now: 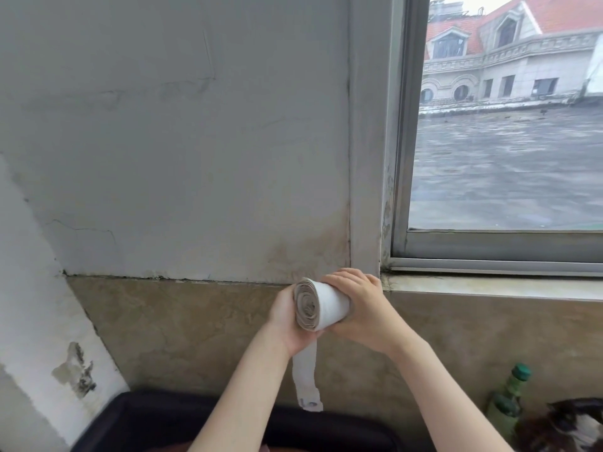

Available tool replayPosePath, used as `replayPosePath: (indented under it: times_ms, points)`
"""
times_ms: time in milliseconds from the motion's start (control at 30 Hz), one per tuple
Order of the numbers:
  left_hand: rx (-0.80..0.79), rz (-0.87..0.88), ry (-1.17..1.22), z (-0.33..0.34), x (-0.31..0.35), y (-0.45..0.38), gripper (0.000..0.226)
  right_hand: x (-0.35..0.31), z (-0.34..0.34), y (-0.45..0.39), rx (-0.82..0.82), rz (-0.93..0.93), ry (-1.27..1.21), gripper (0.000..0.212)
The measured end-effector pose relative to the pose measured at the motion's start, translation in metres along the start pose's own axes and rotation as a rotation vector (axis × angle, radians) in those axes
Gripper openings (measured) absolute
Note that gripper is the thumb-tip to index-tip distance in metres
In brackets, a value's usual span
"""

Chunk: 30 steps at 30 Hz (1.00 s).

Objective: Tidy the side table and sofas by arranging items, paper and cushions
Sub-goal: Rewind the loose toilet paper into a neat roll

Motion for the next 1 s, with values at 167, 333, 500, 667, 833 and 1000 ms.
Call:
replayPosePath:
  times_ms: [167,333,500,667,833,1000]
  points:
    - [-0.119,-0.035,-0.192,0.008,0.005,0.000,0.053,-0.009,0.003,0.001,-0.256,-0.004,-0.006,0.067]
    - [-0.179,-0.003,-0.252,0.014,0.004,0.003,0.053,-0.006,0.001,0.000,-0.252,0.043,-0.012,0.069]
    - [-0.044,0.075,-0.099,0.005,0.014,-0.004,0.039,-0.008,0.000,0.004,-0.027,0.020,-0.090,0.074]
    - [0.025,0.076,0.019,0.006,0.007,-0.007,0.047,-0.007,0.011,0.002,0.115,-0.009,-0.033,0.082]
    - [0.020,0.074,0.005,0.006,0.008,-0.009,0.044,-0.004,0.003,0.000,0.123,0.007,-0.101,0.070]
    - [-0.030,0.053,-0.009,0.015,0.008,-0.010,0.036,0.002,-0.007,-0.006,0.054,0.049,-0.193,0.059]
Point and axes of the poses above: each hand's wrist, its own y-axis away from the middle knuckle, its own z-axis out of the palm, x = y × z, the point moved 9 cm from there along -y, towards the middle knuckle, and after that the axes turned 5 degrees about z, right-handed, at the moved point
